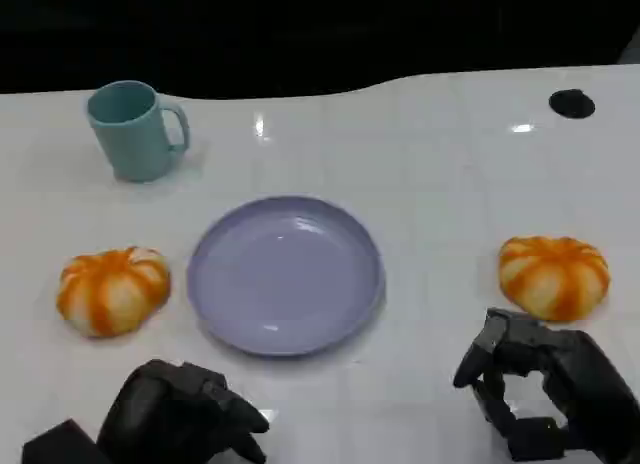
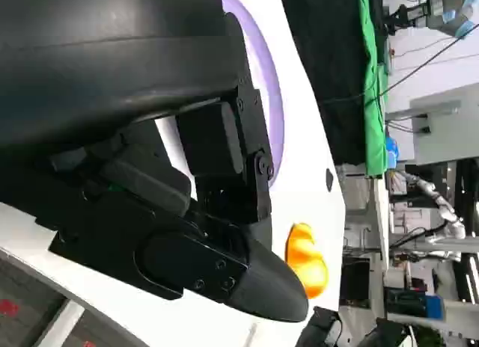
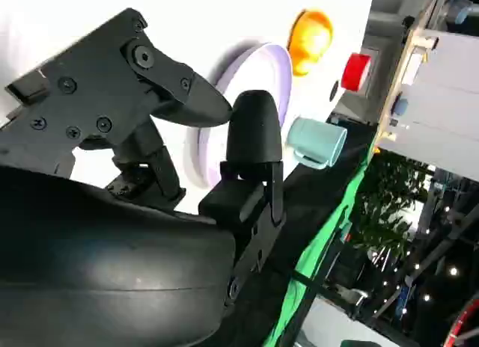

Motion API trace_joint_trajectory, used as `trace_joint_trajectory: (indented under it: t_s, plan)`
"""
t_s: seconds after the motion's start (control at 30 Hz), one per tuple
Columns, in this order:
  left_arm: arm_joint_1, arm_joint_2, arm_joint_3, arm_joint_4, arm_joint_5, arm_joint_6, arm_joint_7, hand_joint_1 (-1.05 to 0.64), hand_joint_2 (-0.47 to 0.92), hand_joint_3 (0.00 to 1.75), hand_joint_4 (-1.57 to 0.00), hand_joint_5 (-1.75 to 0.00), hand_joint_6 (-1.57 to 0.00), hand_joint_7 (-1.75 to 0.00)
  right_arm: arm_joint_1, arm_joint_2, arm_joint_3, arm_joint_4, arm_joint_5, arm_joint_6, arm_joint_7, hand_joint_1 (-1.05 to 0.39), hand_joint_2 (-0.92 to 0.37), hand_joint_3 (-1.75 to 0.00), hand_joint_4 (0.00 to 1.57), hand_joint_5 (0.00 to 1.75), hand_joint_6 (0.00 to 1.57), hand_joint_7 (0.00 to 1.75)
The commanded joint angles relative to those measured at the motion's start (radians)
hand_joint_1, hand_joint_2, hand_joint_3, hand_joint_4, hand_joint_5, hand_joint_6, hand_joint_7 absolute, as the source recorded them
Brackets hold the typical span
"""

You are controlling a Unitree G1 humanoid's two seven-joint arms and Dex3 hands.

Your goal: Grasp the bread from the table and place it into the plate.

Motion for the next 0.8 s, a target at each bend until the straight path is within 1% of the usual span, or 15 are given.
trace_joint_trajectory:
  t_s: [0.03, 0.8]
  plan:
    - [0.001, 0.015, 0.005, -0.006, -0.004, -0.005, 0.003, -1.05, 0.91, 0.00, -1.43, -0.68, -1.57, -0.25, 0.001, -0.017, -0.014, -0.008, 0.002, -0.001, -0.007, -0.21, -0.48, -1.19, 0.84, 1.75, 0.77, 1.45]
    - [-0.002, 0.015, 0.005, -0.003, -0.004, -0.005, 0.001, -1.05, 0.91, 0.00, -1.43, -0.69, -1.57, -0.26, -0.001, -0.019, -0.014, 0.000, 0.000, 0.000, -0.008, -0.23, -0.48, -1.18, 0.84, 1.75, 0.76, 1.44]
